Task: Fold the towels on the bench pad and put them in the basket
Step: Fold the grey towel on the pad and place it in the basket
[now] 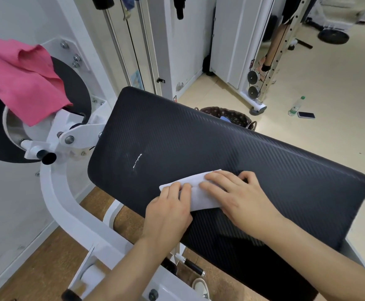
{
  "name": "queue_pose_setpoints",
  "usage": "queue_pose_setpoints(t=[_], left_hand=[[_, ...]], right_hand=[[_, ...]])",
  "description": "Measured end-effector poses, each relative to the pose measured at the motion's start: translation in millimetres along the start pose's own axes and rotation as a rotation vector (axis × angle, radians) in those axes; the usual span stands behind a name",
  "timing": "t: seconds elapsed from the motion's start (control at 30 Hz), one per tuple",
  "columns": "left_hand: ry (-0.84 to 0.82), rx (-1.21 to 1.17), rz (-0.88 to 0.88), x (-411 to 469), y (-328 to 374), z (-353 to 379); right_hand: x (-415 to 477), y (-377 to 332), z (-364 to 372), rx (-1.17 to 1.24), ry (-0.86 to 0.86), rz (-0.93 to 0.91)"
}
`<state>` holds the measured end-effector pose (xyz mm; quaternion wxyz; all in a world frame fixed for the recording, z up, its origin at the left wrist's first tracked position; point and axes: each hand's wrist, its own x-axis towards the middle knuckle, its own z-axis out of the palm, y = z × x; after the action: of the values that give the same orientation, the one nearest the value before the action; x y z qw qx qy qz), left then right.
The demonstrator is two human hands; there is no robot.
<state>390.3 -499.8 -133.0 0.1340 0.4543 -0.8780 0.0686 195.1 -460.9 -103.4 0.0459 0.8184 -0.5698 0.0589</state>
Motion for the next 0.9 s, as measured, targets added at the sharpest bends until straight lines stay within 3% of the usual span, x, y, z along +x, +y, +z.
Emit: queue_pose_setpoints(t=[0.13, 0.23, 0.3, 0.37, 0.43, 0.53, 0.6, 0.67, 0.8, 0.9], left_hand=[[-0.065, -0.029, -0.029, 6.1, -2.6, -2.1], [-0.195, -0.036, -0.150, 20.0, 0.5, -15.0], [-0.330, -0.066, -0.207, 32.4, -2.7, -24.2], [-0.448, -0.391, -0.303, 39.8, -8.6, -38.3], [-0.543, -0.946, -0.436, 37.7, -9.5, -54.6], [-0.537, -1.473, -0.572, 23.3, -0.7, -74.1], [-0.483, -1.610, -0.620, 18.0, 8.7, -82.5], [-0.447, -1.590, -0.634, 16.5, 20.8, -90.4], [-0.401, -1.520, -0.614, 16.7, 41.5, -105.2], [-0.266, -1.524, -0.569, 19.8, 46.2, -118.5]], right_hand=[[16.5, 4.1, 2.2, 0.129, 0.068, 0.102], [32.3, 2.5, -4.1, 0.216, -0.044, 0.169], [38.1, 6.1, -16.3, 0.422, -0.138, 0.235], [37.8, 11.5, -33.7, 0.773, -0.198, 0.345], [30.6, 17.7, -49.1, 1.127, -0.204, 0.452], [13.8, 16.5, -66.5, 1.459, -0.276, 0.473], [5.1, 8.9, -74.8, 1.509, -0.252, 0.453], [-0.1, 2.2, -81.8, 1.508, -0.174, 0.458], [-10.0, -0.7, -92.1, 1.312, -0.005, 0.447], [-23.9, 4.0, -101.9, 1.220, -0.022, 0.323]])
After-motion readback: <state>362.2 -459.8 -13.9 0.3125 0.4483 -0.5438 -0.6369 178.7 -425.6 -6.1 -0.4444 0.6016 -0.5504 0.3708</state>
